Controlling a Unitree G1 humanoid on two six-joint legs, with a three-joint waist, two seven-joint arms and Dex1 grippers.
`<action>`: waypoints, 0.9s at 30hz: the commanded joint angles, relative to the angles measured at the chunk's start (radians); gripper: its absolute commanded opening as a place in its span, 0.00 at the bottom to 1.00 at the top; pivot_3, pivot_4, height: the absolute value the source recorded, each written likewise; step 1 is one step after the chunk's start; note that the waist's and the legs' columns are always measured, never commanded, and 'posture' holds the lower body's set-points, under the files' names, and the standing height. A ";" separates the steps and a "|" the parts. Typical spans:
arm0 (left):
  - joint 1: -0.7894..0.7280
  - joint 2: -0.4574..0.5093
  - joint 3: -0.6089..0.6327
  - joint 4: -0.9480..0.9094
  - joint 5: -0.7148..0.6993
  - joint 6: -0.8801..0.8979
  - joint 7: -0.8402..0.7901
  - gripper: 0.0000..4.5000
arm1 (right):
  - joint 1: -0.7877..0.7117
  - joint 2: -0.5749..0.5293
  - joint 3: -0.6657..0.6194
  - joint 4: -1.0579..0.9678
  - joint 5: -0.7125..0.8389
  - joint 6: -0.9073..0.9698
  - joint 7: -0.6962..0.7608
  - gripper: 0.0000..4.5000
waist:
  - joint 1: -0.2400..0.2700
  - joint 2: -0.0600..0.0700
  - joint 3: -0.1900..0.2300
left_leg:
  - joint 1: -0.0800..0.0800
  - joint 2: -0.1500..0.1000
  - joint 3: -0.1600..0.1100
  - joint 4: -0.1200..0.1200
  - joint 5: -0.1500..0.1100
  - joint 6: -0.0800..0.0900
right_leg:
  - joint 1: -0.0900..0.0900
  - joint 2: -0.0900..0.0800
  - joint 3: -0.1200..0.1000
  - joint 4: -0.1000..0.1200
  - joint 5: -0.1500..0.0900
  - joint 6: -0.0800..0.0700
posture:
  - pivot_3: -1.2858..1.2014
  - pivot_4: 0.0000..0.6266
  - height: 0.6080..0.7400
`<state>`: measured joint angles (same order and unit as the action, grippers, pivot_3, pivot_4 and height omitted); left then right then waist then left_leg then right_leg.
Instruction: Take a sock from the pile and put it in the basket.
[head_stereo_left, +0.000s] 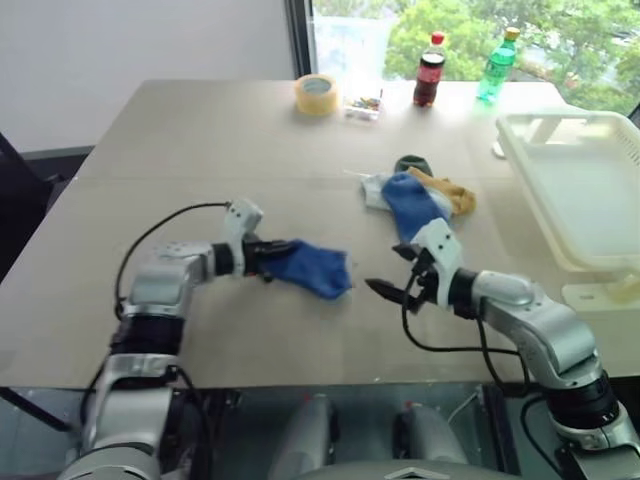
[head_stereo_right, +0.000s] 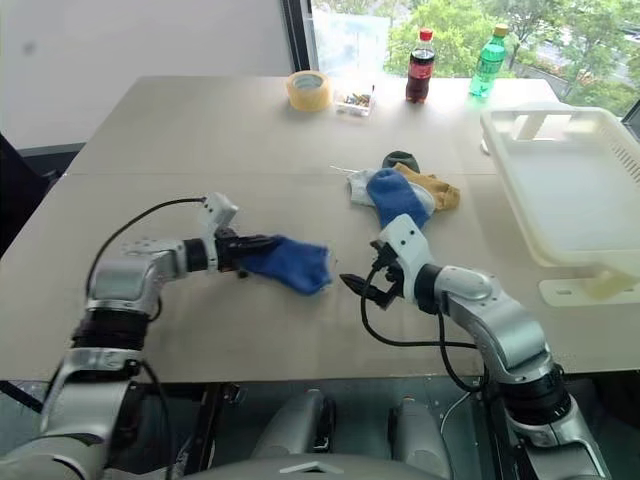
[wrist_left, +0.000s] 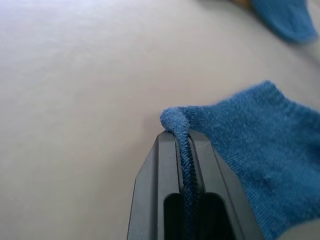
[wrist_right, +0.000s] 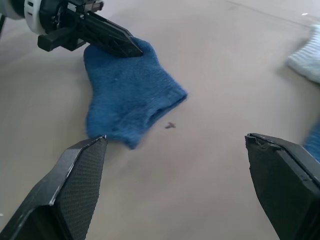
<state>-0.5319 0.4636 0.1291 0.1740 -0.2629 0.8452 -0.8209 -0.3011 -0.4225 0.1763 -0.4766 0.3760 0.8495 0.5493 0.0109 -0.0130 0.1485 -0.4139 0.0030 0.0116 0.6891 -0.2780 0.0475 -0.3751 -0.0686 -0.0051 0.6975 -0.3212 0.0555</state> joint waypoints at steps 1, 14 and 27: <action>0.095 -0.117 0.039 -0.250 -0.009 0.182 0.239 0.00 | -0.039 0.032 -0.013 0.000 -0.018 0.023 -0.065 1.00 | -0.004 0.000 0.000 | 0.000 0.000 0.000 0.000 0.000 0.000 | 0.000 -0.001 0.001 0.000 0.000 0.000 | 0.52 0.24 1.00; 0.284 -0.039 -0.036 -0.533 -0.036 0.085 0.262 0.49 | -0.097 0.181 0.060 0.201 -0.076 0.093 -0.163 1.00 | -0.025 -0.001 0.000 | 0.001 0.001 0.004 -0.005 0.004 -0.007 | -0.002 -0.003 0.005 -0.002 0.000 0.000 | 0.52 0.24 1.00; 0.401 0.189 -0.063 -0.523 -0.145 0.059 0.037 0.00 | -0.024 -0.018 0.140 0.087 -0.115 0.045 -0.020 0.04 | -0.027 -0.001 0.000 | 0.000 0.001 0.004 -0.007 0.003 -0.006 | -0.002 -0.003 0.005 -0.005 0.000 -0.001 | 0.52 0.24 1.00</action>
<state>-0.1591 0.6434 0.0772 -0.3280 -0.3878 0.8693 -0.7648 -0.3402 -0.4211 0.3079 -0.3578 0.2574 0.8714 0.5083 -0.0157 -0.0135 0.1482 -0.4136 0.0040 0.0158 0.6818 -0.2747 0.0412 -0.3772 -0.0726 0.0003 0.6911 -0.3215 0.0546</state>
